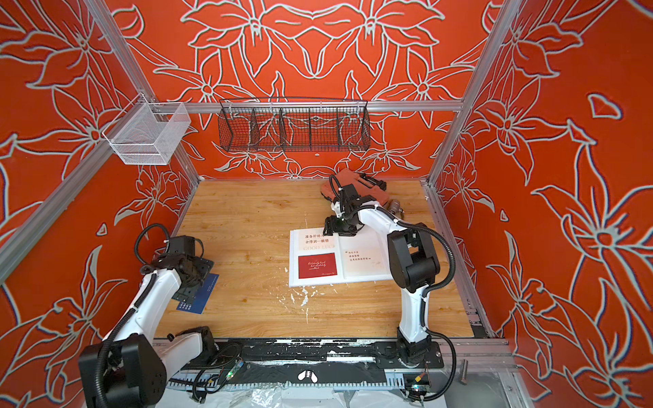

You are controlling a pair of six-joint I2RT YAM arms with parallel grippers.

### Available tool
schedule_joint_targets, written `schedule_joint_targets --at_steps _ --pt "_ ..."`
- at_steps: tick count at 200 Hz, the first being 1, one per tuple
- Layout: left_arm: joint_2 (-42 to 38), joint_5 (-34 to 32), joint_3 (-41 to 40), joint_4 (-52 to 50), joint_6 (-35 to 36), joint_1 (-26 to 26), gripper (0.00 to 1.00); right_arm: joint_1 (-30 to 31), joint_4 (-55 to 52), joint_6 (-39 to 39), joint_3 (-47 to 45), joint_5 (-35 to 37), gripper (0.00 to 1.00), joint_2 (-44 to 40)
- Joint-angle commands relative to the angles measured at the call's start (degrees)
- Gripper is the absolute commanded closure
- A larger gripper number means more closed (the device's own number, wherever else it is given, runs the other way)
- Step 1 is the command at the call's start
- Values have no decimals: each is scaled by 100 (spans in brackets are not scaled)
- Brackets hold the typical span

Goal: Place the photos into the photo albums
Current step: Move the photo to the center of the board.

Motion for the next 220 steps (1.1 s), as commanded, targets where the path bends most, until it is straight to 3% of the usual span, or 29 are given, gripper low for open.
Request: schedule_joint_targets --at_steps 1,92,171,220 --pt "-125 -409 -252 -130 -474 235 3 23 -79 -128 21 -60 28 -258" --pt "-39 -321 -918 798 -624 1103 3 14 -666 -278 652 123 28 -272" --pt "602 156 -1042 2052 123 1597 3 28 -833 -169 923 277 28 -268" --pt "1232 986 -813 2407 749 1810 3 31 -868 -55 1047 370 28 -203"
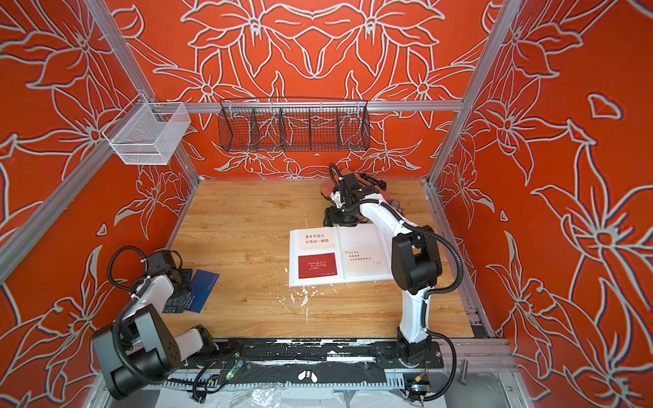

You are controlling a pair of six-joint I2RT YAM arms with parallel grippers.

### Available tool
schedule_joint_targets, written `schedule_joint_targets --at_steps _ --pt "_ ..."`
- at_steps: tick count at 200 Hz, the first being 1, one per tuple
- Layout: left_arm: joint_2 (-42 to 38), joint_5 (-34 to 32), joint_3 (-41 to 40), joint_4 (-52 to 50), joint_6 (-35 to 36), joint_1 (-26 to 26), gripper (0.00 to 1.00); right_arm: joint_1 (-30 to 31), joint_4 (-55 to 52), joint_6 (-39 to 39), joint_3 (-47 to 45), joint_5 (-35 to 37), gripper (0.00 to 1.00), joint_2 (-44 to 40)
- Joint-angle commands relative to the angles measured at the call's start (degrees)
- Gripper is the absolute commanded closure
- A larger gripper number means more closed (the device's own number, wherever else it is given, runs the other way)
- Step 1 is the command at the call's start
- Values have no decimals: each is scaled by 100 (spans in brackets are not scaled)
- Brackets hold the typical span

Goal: Place the photos into the photo albums
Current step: Move the photo to the center of the board.

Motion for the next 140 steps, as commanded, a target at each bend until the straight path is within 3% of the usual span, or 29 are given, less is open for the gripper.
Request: schedule_joint_targets --at_steps 1,92,140 --pt "427 856 -63 264 353 33 3 34 -209 66 253 149 28 -81" --pt "1493 2477 351 172 893 -18 1 58 -257 189 386 288 28 -3" --pt "1684 2697 438 293 834 -693 1 133 -297 190 613 138 28 217"
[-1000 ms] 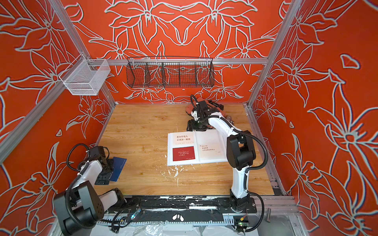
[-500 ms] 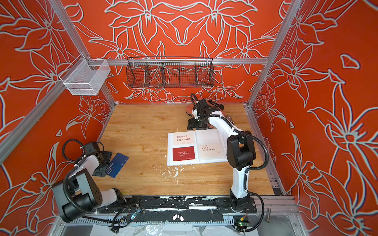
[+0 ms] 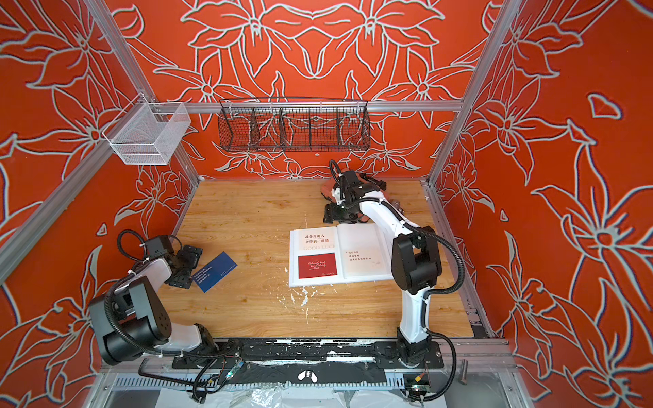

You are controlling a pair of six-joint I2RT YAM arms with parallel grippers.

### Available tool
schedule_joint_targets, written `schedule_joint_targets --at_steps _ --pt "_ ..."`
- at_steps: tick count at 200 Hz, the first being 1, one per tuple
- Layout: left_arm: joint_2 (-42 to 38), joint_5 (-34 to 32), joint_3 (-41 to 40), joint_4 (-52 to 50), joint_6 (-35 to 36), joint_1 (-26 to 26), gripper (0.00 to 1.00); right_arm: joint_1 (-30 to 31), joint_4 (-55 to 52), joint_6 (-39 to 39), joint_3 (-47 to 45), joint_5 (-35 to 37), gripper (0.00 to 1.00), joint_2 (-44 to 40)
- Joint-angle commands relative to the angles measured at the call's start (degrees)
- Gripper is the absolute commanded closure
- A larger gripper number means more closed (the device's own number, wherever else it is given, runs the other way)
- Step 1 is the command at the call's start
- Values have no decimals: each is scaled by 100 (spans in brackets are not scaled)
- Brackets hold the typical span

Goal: Place the photos into the photo albums
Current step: Move the photo to the center of the board.

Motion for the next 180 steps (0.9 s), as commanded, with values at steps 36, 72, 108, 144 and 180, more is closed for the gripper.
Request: schedule_joint_targets --at_steps 36,72,108,144,180 --pt "606 802 -456 -329 -282 -642 1 189 -83 45 419 -300 28 339" --pt "846 945 -330 -59 -333 -1139 0 258 -103 -35 693 -671 28 602" --pt "902 1109 -50 -130 -348 -1529 2 387 -30 20 1030 -985 29 854" --pt "1094 1332 233 -272 -287 -1956 3 452 -91 11 1422 -1276 29 1165" --pt "1224 1421 208 -33 -535 -2425 3 563 -41 84 1627 -1565 29 1458"
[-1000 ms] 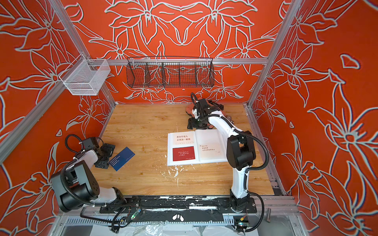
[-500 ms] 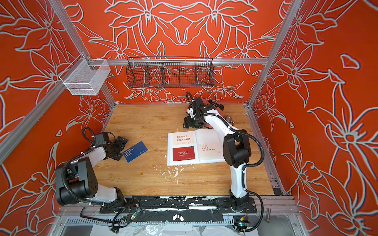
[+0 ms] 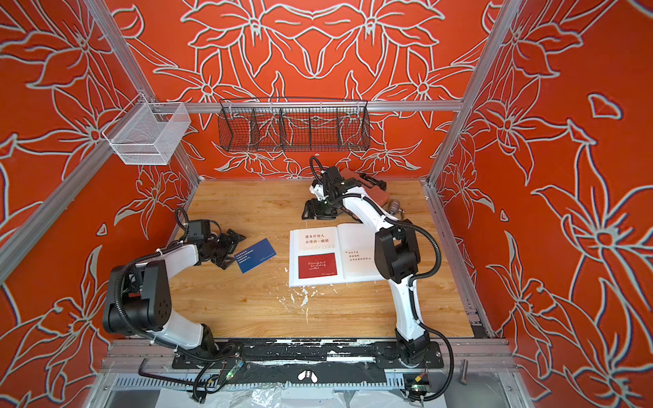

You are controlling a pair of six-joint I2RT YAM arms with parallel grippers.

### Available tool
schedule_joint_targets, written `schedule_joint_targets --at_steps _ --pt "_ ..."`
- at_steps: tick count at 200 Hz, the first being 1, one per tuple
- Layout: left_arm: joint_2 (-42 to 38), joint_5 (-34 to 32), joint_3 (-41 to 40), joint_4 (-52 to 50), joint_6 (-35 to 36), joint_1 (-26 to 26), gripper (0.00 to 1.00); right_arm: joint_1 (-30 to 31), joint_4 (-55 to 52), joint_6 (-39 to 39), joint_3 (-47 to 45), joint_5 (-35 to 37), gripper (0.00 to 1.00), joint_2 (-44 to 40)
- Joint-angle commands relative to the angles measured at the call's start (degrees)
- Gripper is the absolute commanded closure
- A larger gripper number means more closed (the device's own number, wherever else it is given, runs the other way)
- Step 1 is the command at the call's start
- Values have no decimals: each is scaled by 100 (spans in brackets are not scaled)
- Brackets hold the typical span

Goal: Place the photos into the photo albums
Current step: Move the photo to the center of the board.

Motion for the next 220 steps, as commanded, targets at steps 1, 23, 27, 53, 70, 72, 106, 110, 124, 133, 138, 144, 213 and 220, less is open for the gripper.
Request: schedule_joint_targets --at_steps 1,23,27,53,70,72,106,110,124,133,138,144,213,220 --pt "376 25 -286 -683 -251 -303 3 104 -61 60 190 -329 29 258" --pt "498 31 -191 -680 -299 -486 3 214 -93 33 330 -452 31 417" --pt "503 20 -170 -686 -291 -500 3 242 -91 27 354 -474 31 453" --pt "265 -223 -29 -913 -153 -498 3 428 -162 -51 563 -716 33 693" --pt "42 -529 128 -1192 -2 -477 2 594 -155 -74 675 -771 33 853" --pt "11 -544 131 -1200 12 -473 2 612 -155 -74 689 -772 33 881" --pt "-191 -422 67 -1091 170 -139 1 898 -244 -158 1100 -638 34 1291" --pt "-164 -327 50 -1046 209 -81 1 925 -249 -151 1139 -623 34 1346" --pt "-44 -51 50 -985 350 80 1 1003 -237 -136 1274 -627 34 1517" --pt "33 63 70 -950 476 103 1 1047 -219 -97 1323 -601 35 1609" --pt "77 136 85 -934 542 104 1 1066 -213 -87 1359 -613 35 1666" --pt "125 204 111 -932 606 104 1 1085 -218 -74 1404 -609 35 1715" --pt "225 442 -38 -693 843 170 1 1175 -125 157 1637 -500 41 2153" --pt "280 490 -29 -679 843 180 1 1184 -140 159 1659 -477 41 2188"
